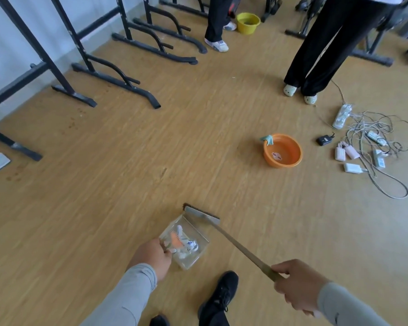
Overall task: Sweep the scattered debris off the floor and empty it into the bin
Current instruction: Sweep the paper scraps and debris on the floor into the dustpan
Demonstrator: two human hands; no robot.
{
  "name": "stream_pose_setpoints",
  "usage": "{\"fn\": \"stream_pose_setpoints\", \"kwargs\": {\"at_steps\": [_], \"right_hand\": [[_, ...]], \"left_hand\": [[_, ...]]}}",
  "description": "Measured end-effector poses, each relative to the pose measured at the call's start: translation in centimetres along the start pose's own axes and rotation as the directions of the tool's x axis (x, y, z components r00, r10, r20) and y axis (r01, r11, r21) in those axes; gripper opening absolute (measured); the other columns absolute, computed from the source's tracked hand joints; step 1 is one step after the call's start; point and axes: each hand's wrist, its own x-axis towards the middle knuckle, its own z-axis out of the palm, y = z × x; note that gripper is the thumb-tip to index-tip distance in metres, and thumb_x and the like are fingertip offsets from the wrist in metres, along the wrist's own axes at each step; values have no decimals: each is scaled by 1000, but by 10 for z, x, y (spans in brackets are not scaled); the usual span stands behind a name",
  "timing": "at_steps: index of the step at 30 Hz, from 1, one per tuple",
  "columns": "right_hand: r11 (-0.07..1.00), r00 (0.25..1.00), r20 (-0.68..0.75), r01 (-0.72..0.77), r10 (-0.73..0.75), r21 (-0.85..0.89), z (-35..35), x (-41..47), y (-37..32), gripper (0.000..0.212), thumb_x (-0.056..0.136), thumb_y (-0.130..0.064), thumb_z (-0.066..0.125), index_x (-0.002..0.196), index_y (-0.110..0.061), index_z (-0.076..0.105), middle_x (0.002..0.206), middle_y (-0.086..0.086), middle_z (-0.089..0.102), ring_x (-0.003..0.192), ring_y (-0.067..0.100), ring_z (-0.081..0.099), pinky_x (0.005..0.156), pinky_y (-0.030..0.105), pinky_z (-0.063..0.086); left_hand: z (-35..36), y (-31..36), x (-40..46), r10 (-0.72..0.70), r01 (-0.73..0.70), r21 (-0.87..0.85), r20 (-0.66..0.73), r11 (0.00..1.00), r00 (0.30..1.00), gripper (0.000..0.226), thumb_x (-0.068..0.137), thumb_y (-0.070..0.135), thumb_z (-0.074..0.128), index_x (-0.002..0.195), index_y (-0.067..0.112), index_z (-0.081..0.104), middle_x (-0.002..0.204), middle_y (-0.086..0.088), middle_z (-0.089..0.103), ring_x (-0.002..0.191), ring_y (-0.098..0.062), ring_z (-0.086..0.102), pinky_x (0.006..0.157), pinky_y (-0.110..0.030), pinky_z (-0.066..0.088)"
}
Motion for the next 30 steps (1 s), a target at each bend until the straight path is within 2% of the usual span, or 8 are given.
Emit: {"fn": "stream_pose_setpoints", "kwargs": {"at_steps": [3, 9, 15, 21, 23, 26, 30], "right_hand": [[997, 998, 63, 9, -4, -81, 12, 5, -2, 39, 89, -14, 53, 123, -30, 65, 65, 0, 56, 52, 17, 49, 50, 26, 43], [1000, 997, 79, -20, 21, -11, -26, -24, 10, 40, 94, -15, 58, 129, -36, 56, 65, 5, 59, 44, 14, 42, 43, 25, 32], [998, 997, -32, 67, -67, 14, -43, -64, 15, 41, 94, -14, 60, 129, -34, 54, 62, 6, 62, 46, 16, 43, 43, 25, 33], [990, 983, -124, 138, -134, 22, -38, -105, -6, 36, 96, -12, 59, 130, -24, 56, 63, 12, 60, 47, 17, 43, 44, 25, 34], [986, 978, -143, 158, -149, 48, -29, -117, -12, 34, 97, -9, 58, 129, -20, 56, 62, 13, 59, 43, 16, 42, 43, 24, 33], [979, 971, -169, 187, -170, 85, -17, -130, -21, 31, 98, -8, 57, 128, -13, 58, 61, 14, 60, 42, 15, 42, 42, 23, 33], [962, 961, -231, 198, -152, 190, -15, -132, -34, 29, 97, -8, 59, 125, -12, 60, 62, 16, 62, 40, 16, 44, 40, 20, 33]], "left_hand": [[1, -4, -2, -5, 5, 5, -3, 1000, 1000, 20, 95, 35, 58, 110, 22, 64, 99, 3, 69, 88, -22, 69, 81, -36, 58], [-11, -15, -13, -3, 4, -29, 32, 1000, 999, 25, 95, 34, 60, 117, 22, 64, 103, 2, 68, 87, -21, 68, 77, -32, 56], [-41, -34, -34, -20, 16, -133, -32, 991, 999, 25, 95, 30, 63, 116, 18, 66, 101, 1, 67, 84, -21, 62, 76, -28, 48], [-81, -48, -66, 19, -38, -195, -101, 980, 995, 24, 93, 32, 65, 112, 19, 68, 107, -1, 71, 94, -25, 66, 79, -27, 48], [-98, -52, -75, 44, -72, -212, -131, 975, 990, 23, 94, 32, 64, 113, 20, 67, 102, 1, 69, 90, -24, 64, 78, -27, 47], [-122, -60, -87, 58, -99, -245, -168, 965, 984, 13, 94, 32, 63, 106, 26, 62, 106, 1, 69, 88, -23, 61, 79, -28, 45], [-144, -63, -88, 65, -139, -328, -227, 935, 972, 9, 93, 31, 65, 99, 27, 61, 105, 2, 70, 87, -22, 62, 81, -29, 48]]}}
